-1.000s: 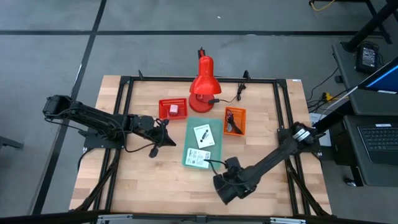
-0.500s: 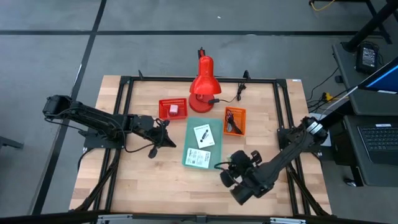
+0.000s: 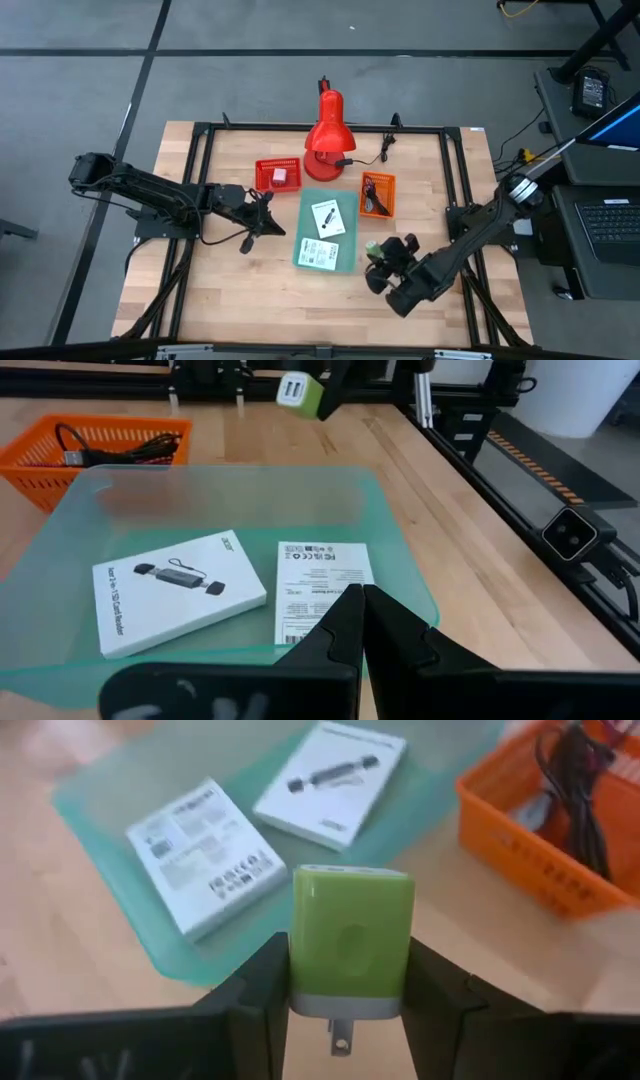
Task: Pick and place items into bin
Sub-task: Put the green charger adapter into the red basket
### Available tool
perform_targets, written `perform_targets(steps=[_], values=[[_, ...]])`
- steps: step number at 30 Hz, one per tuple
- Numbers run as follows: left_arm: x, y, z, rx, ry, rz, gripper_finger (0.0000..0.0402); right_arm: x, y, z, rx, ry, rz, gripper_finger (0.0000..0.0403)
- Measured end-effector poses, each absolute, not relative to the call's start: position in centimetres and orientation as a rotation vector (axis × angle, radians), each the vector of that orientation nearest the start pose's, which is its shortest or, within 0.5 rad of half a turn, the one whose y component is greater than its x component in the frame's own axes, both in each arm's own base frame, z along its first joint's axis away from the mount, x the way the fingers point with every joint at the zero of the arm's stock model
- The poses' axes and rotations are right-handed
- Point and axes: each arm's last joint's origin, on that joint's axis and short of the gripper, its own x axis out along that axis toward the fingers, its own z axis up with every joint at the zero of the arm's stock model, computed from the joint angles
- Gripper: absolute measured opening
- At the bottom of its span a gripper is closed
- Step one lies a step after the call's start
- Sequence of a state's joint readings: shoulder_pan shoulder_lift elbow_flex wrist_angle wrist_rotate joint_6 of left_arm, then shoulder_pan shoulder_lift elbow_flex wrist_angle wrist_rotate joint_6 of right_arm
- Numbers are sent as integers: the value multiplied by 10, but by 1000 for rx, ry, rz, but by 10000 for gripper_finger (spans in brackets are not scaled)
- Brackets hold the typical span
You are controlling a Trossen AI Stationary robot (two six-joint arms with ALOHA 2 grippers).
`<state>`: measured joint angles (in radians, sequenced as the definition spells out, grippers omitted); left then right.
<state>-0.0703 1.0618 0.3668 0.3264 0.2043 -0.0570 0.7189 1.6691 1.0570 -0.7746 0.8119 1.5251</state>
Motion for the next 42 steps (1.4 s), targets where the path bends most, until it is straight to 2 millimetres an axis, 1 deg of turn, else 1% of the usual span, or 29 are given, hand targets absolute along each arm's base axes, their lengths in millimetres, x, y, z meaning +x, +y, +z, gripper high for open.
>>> perform_targets(steps=[4,8,11,16,21,28,30,33,39,42], values=[[207,-20,189,-80,377,-260,4,230,170,183,404,575,-621,127],[207,-20,190,-46,356,-267,4,229,164,184,318,470,-518,127],[208,-21,192,-36,328,-268,4,232,159,186,271,410,-457,127],[210,-21,197,-30,276,-270,4,244,154,191,181,350,-368,128],[211,-21,202,-27,224,-270,4,259,145,202,128,294,-300,128],[212,-21,212,14,118,-274,10,278,124,213,63,242,-216,128],[212,-21,212,14,116,-274,23,282,117,213,56,243,-197,127],[212,-21,212,11,117,-274,56,287,106,214,46,245,-176,127],[212,-21,212,5,119,-268,142,296,90,217,27,223,-130,127],[213,-19,213,-2,109,-209,183,299,83,219,16,211,-108,126]])
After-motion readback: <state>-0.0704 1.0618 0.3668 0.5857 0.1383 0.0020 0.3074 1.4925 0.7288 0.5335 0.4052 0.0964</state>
